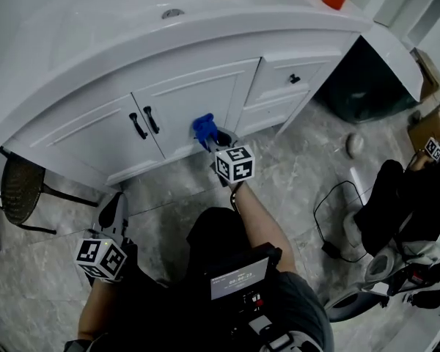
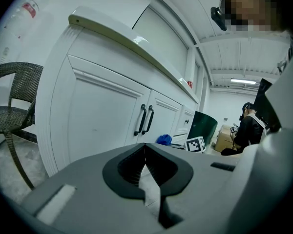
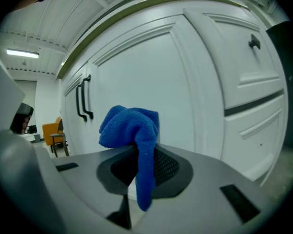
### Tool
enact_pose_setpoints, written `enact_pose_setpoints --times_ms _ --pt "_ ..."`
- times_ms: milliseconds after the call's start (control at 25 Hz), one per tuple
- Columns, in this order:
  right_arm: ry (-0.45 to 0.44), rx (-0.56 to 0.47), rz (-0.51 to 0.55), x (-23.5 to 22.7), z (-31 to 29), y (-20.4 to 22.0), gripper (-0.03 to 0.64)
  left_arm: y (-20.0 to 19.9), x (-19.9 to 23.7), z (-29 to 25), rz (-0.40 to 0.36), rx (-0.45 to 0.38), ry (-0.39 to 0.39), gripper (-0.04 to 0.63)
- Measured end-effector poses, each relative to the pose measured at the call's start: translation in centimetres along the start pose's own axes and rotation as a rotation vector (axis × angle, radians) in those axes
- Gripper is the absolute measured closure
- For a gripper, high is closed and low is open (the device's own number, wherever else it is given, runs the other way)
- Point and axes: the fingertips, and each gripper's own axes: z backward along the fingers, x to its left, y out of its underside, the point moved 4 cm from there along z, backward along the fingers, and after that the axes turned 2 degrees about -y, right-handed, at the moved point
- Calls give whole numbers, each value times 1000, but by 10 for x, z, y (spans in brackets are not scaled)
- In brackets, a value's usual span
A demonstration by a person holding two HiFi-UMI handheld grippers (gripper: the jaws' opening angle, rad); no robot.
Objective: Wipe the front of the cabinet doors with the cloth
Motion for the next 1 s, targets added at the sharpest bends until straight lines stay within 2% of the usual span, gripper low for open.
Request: enact_pose_setpoints --times_ms 360,520,680,840,1000 --pt "194 -36 -94 -91 37 5 568 2 -13 -9 0 1 9 592" --pt "248 -49 -120 -111 47 5 568 0 -11 -6 1 0 2 592" --pt "282 -57 -147 -113 55 5 568 -3 -8 -4 8 -7 5 592" --pt "223 -52 -131 -87 54 3 568 -2 -5 -3 29 -20 16 592" --pt "20 -1 -43 -23 32 8 568 2 2 0 50 -22 21 592"
